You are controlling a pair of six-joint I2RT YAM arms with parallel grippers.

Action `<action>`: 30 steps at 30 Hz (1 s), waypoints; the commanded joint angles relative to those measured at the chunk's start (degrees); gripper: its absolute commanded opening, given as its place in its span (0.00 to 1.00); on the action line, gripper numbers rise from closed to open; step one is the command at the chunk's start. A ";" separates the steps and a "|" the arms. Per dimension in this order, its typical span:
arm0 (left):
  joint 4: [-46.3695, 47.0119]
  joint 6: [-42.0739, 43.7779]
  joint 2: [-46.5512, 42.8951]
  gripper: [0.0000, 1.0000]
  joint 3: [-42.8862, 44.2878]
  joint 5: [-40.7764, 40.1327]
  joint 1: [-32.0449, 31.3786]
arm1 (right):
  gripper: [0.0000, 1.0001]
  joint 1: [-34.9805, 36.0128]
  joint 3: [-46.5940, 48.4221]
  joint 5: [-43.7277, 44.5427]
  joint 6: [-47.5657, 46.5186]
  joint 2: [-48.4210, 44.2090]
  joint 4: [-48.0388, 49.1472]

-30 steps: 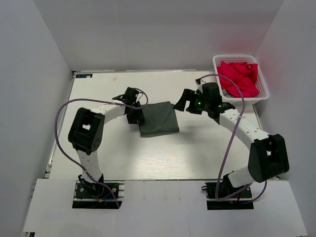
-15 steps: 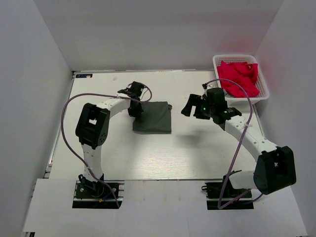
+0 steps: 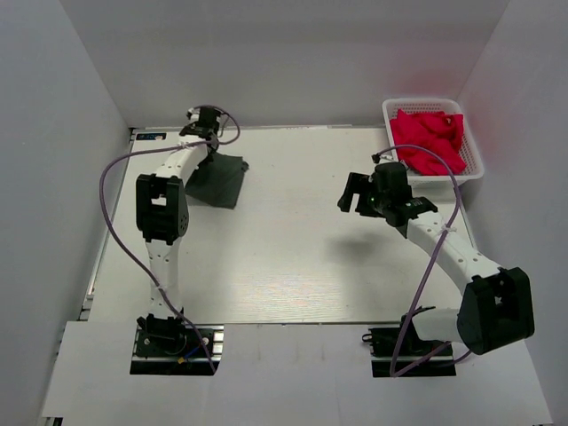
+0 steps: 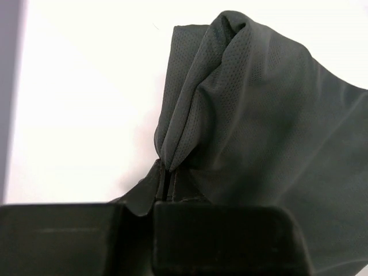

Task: Fold and stack the t-shirts
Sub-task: Put the neatly folded tshirt into the corner of the board with the left arm

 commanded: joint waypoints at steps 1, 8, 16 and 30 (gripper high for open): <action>-0.13 6.79 4.62 0.00 7.81 -4.59 5.32 | 0.90 -0.41 1.82 1.68 -0.98 1.76 -0.48; 2.32 13.20 12.47 0.00 21.27 -2.56 13.67 | 0.90 -1.20 4.64 1.16 -0.54 5.10 -1.81; 9.35 19.27 17.92 0.00 26.55 0.25 17.99 | 0.90 -1.73 9.12 0.11 0.34 10.37 -3.48; 6.65 15.33 10.20 1.00 25.93 -0.55 18.52 | 0.90 -1.55 7.81 -2.45 2.71 6.78 -2.07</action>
